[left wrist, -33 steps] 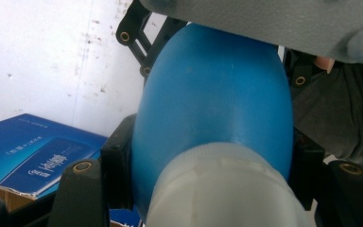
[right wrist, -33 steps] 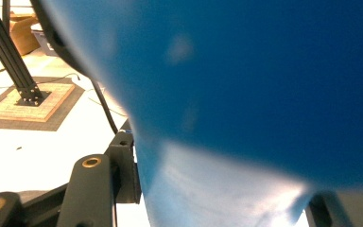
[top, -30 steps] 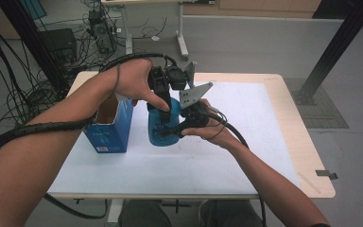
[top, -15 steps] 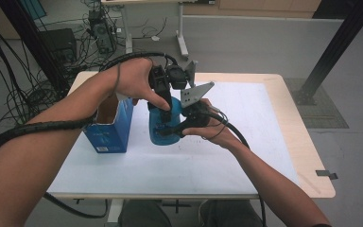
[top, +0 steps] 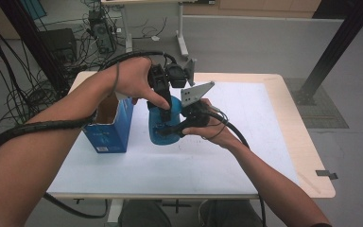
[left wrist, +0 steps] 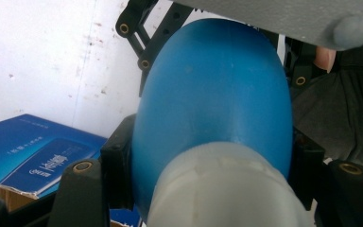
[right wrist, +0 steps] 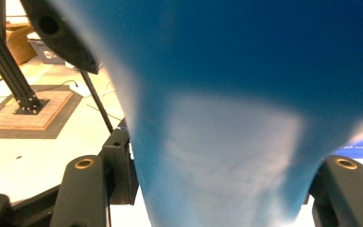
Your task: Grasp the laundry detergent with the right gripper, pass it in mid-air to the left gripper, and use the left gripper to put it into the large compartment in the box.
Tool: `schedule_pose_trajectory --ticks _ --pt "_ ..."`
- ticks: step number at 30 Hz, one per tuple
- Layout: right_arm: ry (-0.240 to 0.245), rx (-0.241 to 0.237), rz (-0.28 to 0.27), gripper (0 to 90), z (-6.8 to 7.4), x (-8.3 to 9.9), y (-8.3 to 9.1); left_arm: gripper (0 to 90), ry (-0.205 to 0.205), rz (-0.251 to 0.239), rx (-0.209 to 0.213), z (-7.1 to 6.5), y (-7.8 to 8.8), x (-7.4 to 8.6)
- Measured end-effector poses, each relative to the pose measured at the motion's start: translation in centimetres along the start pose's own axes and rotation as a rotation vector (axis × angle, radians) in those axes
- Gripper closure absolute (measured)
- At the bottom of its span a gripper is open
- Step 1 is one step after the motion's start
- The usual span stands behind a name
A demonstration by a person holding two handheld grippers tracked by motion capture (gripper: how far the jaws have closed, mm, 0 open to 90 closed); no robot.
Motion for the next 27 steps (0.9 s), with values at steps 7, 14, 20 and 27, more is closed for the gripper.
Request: schedule_pose_trajectory --ticks 7,14,20,27 --pt "0.003 0.056 0.004 23.3 -0.1 -0.2 0.7 37.1 0.012 -0.001 -0.004 0.2 0.4 0.1" --pt "-0.005 0.107 0.056 14.4 -0.1 -0.3 2.5 37.1 0.033 0.001 -0.030 0.6 1.2 0.1" --pt "-0.046 0.150 0.119 9.9 -0.5 -0.1 4.6 37.0 0.082 -0.021 -0.046 1.0 2.1 0.0" --pt "-0.096 0.207 0.193 7.0 -1.3 0.2 7.5 37.0 0.142 -0.045 -0.084 1.8 3.7 0.1"
Point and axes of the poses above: each handheld gripper's, and its own axes: y roughly backward along the jaws, x roughly out of its underside, z roughly to its left, the point moved 10 cm from there along -y, roughly forward along the jaws, and after that the axes turned 9 degrees about -z, right-handed, at the moved point
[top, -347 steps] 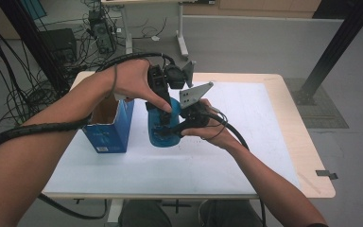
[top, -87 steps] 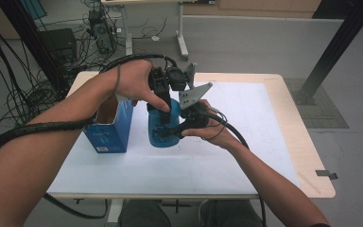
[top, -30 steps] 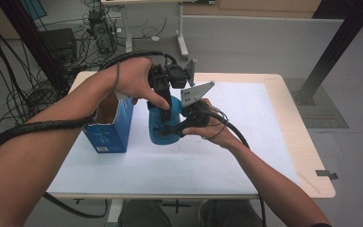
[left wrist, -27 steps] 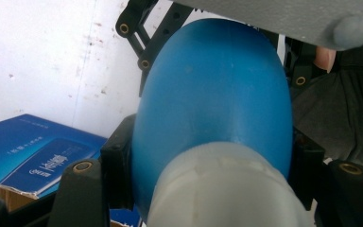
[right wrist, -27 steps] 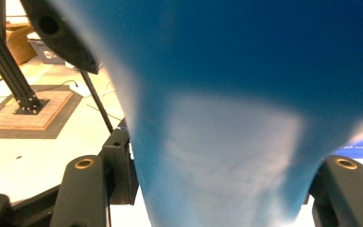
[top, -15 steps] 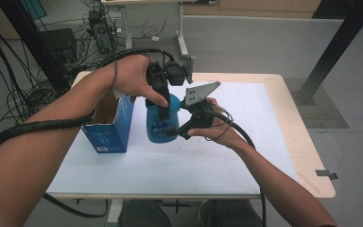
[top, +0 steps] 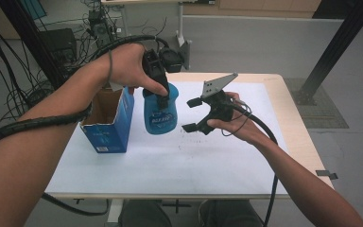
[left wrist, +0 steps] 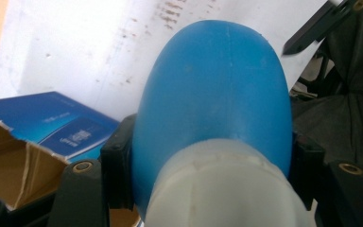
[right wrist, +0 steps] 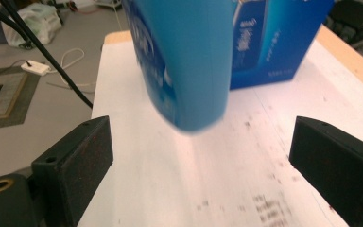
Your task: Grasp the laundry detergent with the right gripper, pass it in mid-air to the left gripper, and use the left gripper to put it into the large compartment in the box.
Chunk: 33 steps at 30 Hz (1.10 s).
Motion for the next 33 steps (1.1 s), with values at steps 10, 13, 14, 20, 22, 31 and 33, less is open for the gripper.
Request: schedule_pose_trajectory --ticks 10,13,14,20,22,31,33 --pt "-0.040 0.055 0.119 4.8 -1.5 0.7 3.6 37.0 0.122 -0.015 -0.054 1.6 3.3 0.5" --pt "-0.054 0.081 0.138 4.9 -2.1 1.1 4.5 37.0 0.176 -0.007 -0.071 2.1 4.2 0.7" --pt "-0.055 0.087 0.150 5.0 -2.2 1.2 4.8 37.0 0.195 -0.002 -0.075 2.3 4.5 0.9" --pt "-0.065 0.108 0.176 6.0 -2.7 1.5 6.3 37.0 0.340 -0.004 -0.082 4.0 6.1 1.7" --pt "-0.068 0.114 0.179 6.0 -3.0 1.6 6.7 37.1 0.394 -0.007 -0.091 4.6 6.6 2.1" --pt "-0.068 0.131 0.237 6.0 -3.7 2.5 8.1 37.0 0.627 0.014 -0.174 8.6 8.8 4.8" --pt "-0.059 0.134 0.247 6.2 -3.9 2.5 8.4 37.0 0.683 0.014 -0.187 9.3 9.3 5.5"
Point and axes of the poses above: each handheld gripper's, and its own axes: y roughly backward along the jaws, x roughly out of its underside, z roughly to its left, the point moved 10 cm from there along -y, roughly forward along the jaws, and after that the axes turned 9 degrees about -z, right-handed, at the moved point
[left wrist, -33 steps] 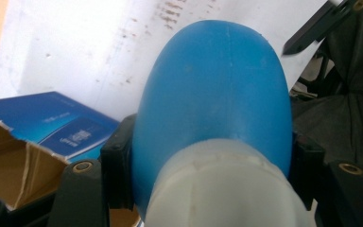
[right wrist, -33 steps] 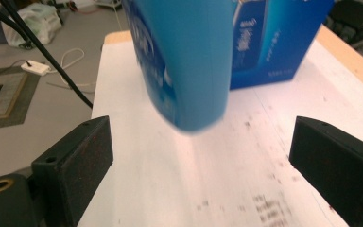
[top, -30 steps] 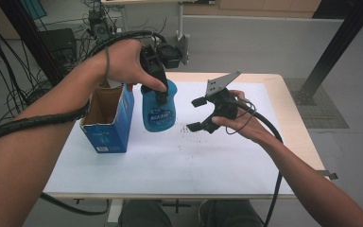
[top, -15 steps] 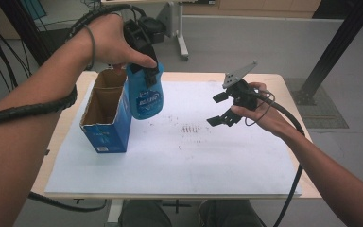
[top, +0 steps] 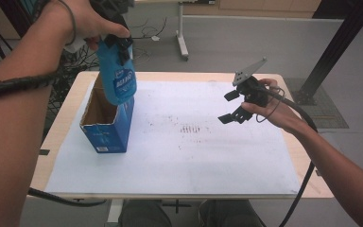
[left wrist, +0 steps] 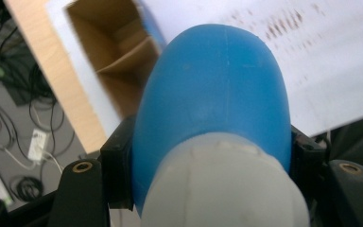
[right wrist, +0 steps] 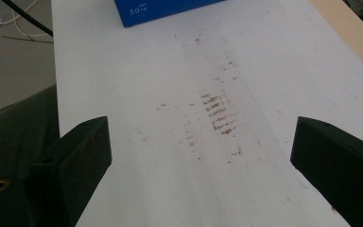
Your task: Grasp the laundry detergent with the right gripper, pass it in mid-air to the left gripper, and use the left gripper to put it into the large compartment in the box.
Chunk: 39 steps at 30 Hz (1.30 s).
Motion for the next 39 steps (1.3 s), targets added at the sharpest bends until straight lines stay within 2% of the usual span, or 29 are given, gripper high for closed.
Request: schedule_pose_trajectory --ticks 7,11,16,24,27,31,36,39 --pt "0.003 0.004 0.003 6.5 -0.5 -0.2 0.4 37.0 0.156 -0.001 -0.075 2.8 1.2 -0.1" --pt "0.009 0.006 0.000 6.7 -0.5 -0.3 0.6 37.1 0.253 -0.011 -0.069 4.0 1.5 0.0" --pt "0.009 0.010 0.008 6.7 -0.7 -0.2 0.8 37.1 0.348 -0.016 -0.063 5.0 1.6 0.2" --pt "0.014 0.019 -0.002 6.6 -0.8 -0.2 1.3 37.1 0.442 -0.019 -0.067 5.9 1.3 0.3" --pt "0.008 0.022 -0.005 6.6 -1.0 0.1 1.4 37.1 0.473 -0.028 -0.082 6.5 1.3 0.3" --pt "0.004 0.027 -0.006 6.7 -1.1 0.3 1.6 37.1 0.490 -0.028 -0.104 7.0 1.1 0.4" --pt "0.004 0.029 0.000 6.8 -1.1 0.6 1.7 37.1 0.527 -0.043 -0.096 7.5 0.9 0.5" --pt "0.011 0.031 0.004 6.9 -1.1 0.7 1.8 37.1 0.536 -0.044 -0.098 7.7 0.7 0.6"
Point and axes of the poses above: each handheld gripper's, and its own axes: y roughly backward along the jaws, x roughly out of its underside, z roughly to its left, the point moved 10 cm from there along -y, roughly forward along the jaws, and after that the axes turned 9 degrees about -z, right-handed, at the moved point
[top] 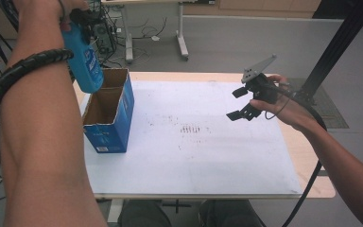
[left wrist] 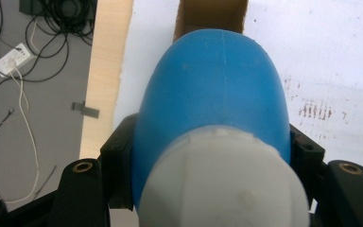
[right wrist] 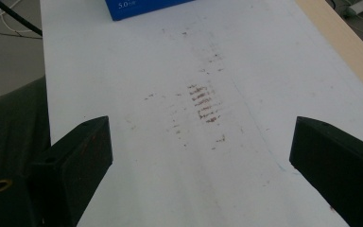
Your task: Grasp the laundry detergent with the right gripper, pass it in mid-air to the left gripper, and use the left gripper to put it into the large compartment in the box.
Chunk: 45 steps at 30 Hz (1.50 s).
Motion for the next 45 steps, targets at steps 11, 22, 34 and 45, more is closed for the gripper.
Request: schedule_pose_trajectory --ticks 11,22,34,45 --pt "0.001 0.007 0.001 7.0 0.0 -0.1 0.0 37.1 0.008 0.009 -0.001 0.4 -1.3 0.1" --pt "0.005 0.006 0.010 7.0 0.1 -0.3 -0.2 37.1 0.016 0.021 0.011 0.6 -3.0 0.3" --pt "0.006 0.005 0.016 7.1 0.1 0.1 -0.4 37.1 0.013 0.029 0.015 0.6 -4.7 0.6" --pt "0.003 -0.003 0.022 7.1 0.4 0.2 -0.9 37.1 0.004 0.048 0.024 0.6 -7.4 1.5"
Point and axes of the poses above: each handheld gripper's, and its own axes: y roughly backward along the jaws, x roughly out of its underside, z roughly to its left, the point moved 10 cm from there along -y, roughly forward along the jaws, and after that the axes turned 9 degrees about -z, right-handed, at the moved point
